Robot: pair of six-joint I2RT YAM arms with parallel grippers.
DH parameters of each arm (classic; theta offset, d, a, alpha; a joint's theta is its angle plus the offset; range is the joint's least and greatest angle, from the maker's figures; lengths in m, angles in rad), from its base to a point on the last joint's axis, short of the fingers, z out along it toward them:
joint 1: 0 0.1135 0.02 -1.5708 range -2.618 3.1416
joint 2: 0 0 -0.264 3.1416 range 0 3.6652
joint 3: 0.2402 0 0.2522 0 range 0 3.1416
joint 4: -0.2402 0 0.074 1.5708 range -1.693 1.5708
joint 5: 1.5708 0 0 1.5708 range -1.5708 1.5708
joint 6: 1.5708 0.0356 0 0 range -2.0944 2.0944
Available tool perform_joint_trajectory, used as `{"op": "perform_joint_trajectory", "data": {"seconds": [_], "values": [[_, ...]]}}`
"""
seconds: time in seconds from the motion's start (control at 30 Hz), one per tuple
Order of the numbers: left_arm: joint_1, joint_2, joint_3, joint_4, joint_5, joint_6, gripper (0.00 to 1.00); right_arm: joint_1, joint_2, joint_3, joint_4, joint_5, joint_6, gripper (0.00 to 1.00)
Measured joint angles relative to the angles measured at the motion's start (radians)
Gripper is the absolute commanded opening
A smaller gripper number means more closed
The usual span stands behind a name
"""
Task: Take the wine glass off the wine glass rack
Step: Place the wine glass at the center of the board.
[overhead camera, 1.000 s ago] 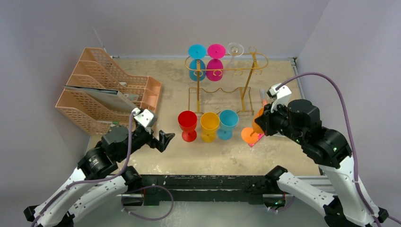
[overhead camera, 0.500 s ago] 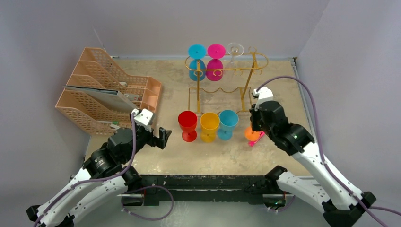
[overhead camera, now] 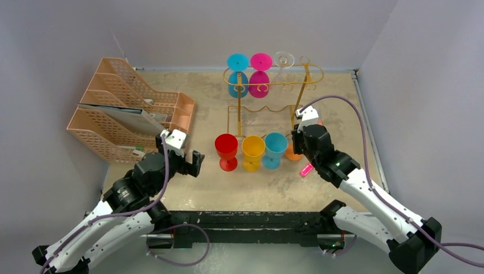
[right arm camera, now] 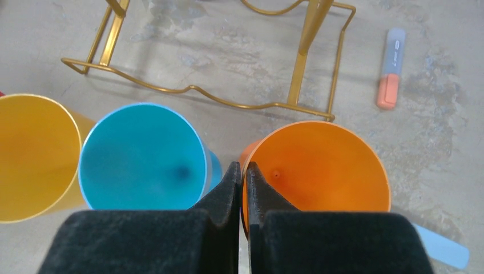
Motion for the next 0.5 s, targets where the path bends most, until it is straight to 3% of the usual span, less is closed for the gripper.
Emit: {"op": "perform_joint_trajectory", "data": {"seconds": [0.5], "values": [[0.000, 0.064, 0.028, -0.068, -0.051, -0.001, 0.95, 0.000, 0.118, -0.006, 0.039, 0.003, -0.043, 0.00]]}}
